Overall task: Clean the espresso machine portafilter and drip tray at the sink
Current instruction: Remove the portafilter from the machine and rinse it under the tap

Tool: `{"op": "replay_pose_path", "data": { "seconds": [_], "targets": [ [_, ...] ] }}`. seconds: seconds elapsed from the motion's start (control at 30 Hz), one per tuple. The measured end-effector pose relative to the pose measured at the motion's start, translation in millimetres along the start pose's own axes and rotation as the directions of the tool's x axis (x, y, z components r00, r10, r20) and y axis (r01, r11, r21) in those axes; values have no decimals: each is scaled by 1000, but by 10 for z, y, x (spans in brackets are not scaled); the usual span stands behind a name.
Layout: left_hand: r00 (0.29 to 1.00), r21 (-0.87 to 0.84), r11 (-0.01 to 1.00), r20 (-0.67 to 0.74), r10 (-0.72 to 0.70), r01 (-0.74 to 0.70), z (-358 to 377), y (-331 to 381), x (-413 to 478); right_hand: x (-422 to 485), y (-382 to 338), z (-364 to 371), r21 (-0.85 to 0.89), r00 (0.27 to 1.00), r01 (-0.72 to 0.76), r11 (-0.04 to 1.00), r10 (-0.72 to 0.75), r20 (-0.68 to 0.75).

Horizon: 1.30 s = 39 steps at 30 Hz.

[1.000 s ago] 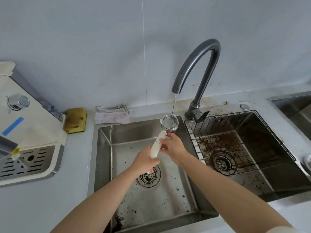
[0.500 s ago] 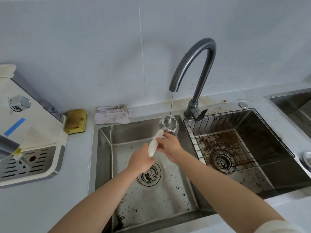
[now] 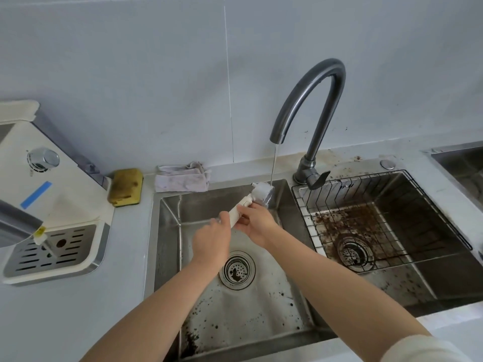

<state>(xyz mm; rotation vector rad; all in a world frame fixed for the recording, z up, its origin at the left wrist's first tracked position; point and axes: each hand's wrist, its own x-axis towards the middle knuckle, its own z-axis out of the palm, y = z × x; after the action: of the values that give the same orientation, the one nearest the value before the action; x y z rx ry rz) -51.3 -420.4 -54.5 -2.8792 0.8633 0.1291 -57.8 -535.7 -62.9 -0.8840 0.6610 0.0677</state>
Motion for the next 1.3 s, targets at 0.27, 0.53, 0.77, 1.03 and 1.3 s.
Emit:
{"op": "replay_pose_path", "data": {
  "seconds": [0.27,0.53,0.77,1.03,1.3],
  "targets": [
    [999,116,993,20,26,-28,-4,2,2,-16,-5,9,35,999,-37,999,37,9],
    [993,-166,986,108,38,-19,-15,-51,143,27,-12,-27,-101,986,-1,995,-16,-166],
    [950,-534,843,293,105,72,128,-16,234,-3,36,-128,-172,962,29,985,-74,-264],
    [900,-740,651,384,204,168,122,80,250,-22,7,-279,-161,947,56,985,-104,-305],
    [883,-838,497,391,259,225,169,146,300,-11,-59,-345,-184,934,78,980,-136,-329]
  ]
}}
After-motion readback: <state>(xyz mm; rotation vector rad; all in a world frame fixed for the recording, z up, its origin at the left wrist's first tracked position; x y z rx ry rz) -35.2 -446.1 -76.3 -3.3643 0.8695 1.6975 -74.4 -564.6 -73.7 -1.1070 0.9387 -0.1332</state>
